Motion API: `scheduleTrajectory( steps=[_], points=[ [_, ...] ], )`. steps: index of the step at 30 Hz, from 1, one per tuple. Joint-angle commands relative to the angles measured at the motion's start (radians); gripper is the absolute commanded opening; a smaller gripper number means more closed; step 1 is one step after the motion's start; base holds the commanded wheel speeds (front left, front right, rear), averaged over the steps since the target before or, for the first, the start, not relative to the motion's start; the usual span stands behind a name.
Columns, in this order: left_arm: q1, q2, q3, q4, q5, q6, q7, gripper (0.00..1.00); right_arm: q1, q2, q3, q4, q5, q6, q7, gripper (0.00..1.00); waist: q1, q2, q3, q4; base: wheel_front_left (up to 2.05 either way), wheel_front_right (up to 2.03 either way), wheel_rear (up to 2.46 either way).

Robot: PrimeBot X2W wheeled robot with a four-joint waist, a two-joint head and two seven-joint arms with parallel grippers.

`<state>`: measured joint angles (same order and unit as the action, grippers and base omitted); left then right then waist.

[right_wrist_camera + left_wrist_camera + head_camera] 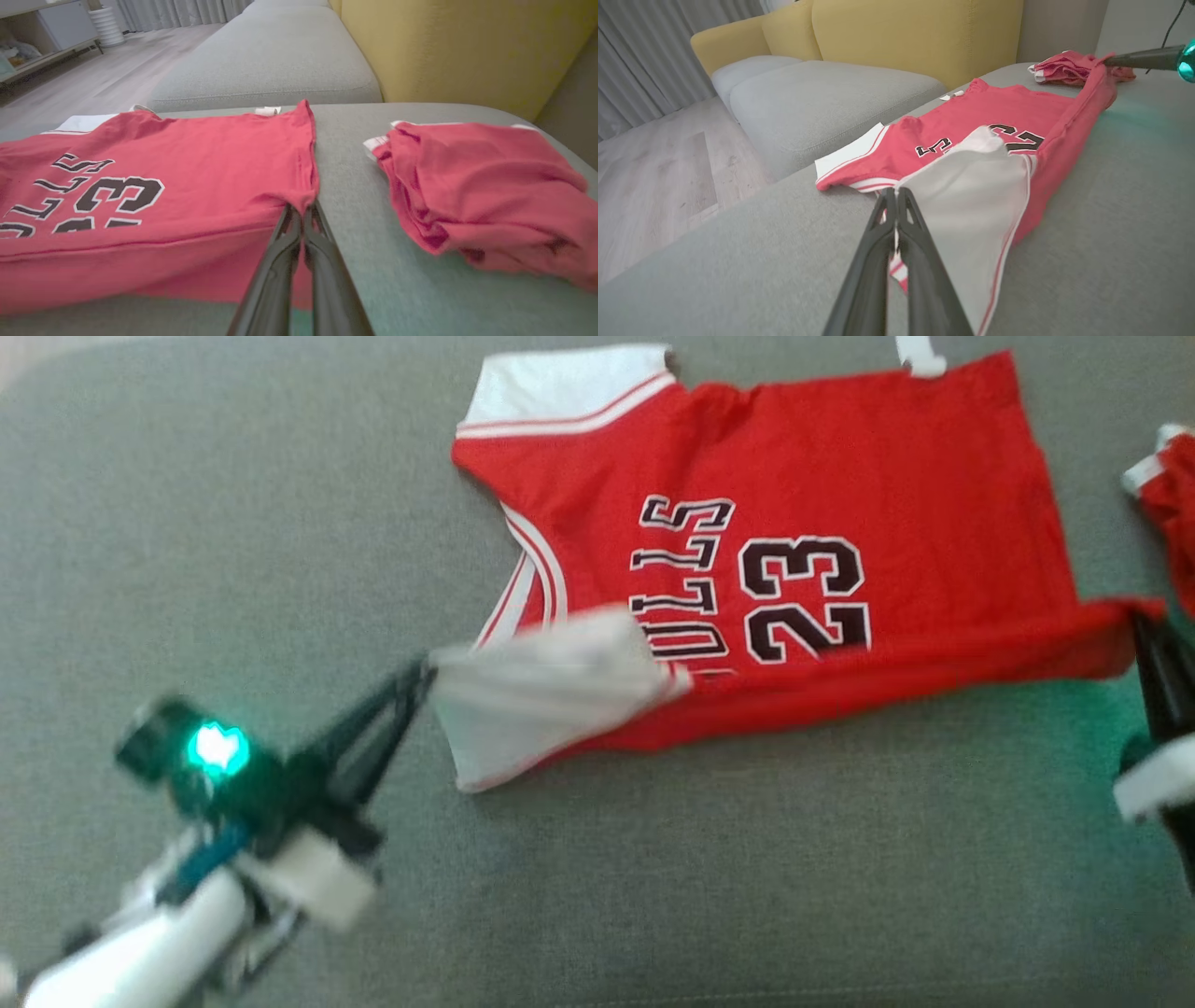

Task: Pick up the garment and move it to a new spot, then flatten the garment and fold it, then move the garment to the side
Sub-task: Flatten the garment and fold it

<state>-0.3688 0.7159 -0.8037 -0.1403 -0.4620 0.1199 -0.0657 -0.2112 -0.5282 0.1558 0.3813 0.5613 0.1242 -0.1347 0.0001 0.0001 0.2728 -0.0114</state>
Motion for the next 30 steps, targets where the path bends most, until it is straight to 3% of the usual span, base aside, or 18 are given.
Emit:
scheduleTrajectory(
  steps=[1, 7, 14, 15, 16, 17, 18, 21, 30],
  points=[
    [-0.117, 0.015, 0.050, 0.022, 0.026, -0.029, 0.011, 0.00, -0.052, -0.043, 0.026, -0.009, -0.006, 0.007, 0.008, 0.00, -0.0001, -0.0001, 0.045, 0.000, 0.00, 0.00, 0.00],
    [-0.336, -0.037, 0.044, 0.151, 0.088, -0.102, 0.036, 0.00, -0.197, -0.066, 0.090, 0.060, 0.009, 0.007, 0.033, 0.00, -0.0001, -0.0001, 0.103, -0.002, 0.00, 0.00, 0.00],
    [-0.457, -0.077, 0.045, 0.244, 0.133, -0.117, 0.015, 0.00, -0.285, -0.077, 0.166, 0.131, 0.038, 0.007, 0.013, 0.00, -0.0001, -0.0001, 0.131, -0.008, 0.00, 0.00, 0.00],
    [-0.468, -0.084, 0.045, 0.258, 0.135, -0.118, 0.010, 0.00, -0.294, -0.078, 0.178, 0.142, 0.044, 0.007, 0.007, 0.10, -0.0001, -0.0001, 0.134, -0.008, 0.00, 0.00, 0.00],
    [-0.471, -0.095, 0.049, 0.274, 0.124, -0.117, 0.009, 0.00, -0.302, -0.080, 0.190, 0.153, 0.049, 0.007, 0.001, 0.58, -0.0001, -0.0001, 0.135, -0.009, 0.00, 0.00, 0.00],
    [-0.472, -0.107, 0.052, 0.289, 0.110, -0.118, 0.009, 0.37, -0.309, -0.081, 0.201, 0.165, 0.052, 0.007, -0.005, 1.00, -0.0001, -0.0001, 0.135, -0.008, 0.00, 0.00, 0.00],
    [-0.472, -0.119, 0.057, 0.299, 0.097, -0.116, 0.003, 1.00, -0.315, -0.080, 0.209, 0.176, 0.058, 0.007, -0.013, 1.00, -0.0001, -0.0001, 0.135, -0.009, 0.00, 0.00, 0.00],
    [-0.452, -0.150, 0.078, 0.320, 0.060, -0.091, -0.021, 1.00, -0.323, -0.074, 0.224, 0.199, 0.071, 0.007, -0.054, 1.00, -0.0001, -0.0001, 0.129, -0.011, 0.00, 0.00, 0.00],
    [-0.161, -0.224, 0.129, 0.265, -0.103, 0.060, -0.050, 1.00, -0.255, -0.055, 0.211, 0.191, 0.091, 0.007, -0.120, 1.00, -0.0001, -0.0001, 0.106, -0.025, 0.00, 0.00, 0.00]
  ],
)
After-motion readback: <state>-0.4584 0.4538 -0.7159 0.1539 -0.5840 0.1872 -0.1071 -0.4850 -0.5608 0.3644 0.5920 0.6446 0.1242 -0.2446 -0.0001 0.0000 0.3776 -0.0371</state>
